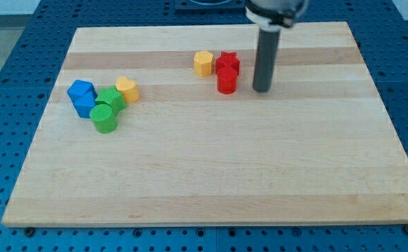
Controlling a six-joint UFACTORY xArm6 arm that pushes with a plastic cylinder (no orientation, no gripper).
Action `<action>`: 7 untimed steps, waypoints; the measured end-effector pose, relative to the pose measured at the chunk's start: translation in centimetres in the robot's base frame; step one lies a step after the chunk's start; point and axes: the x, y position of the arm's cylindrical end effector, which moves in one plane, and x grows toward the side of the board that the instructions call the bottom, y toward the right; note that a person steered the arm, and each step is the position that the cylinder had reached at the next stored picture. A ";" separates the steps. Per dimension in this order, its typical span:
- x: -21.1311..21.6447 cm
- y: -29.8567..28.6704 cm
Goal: Push the red blocks towards the bottom center
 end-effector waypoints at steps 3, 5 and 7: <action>-9.7 -2.4; -11.5 -5.7; -10.8 -7.5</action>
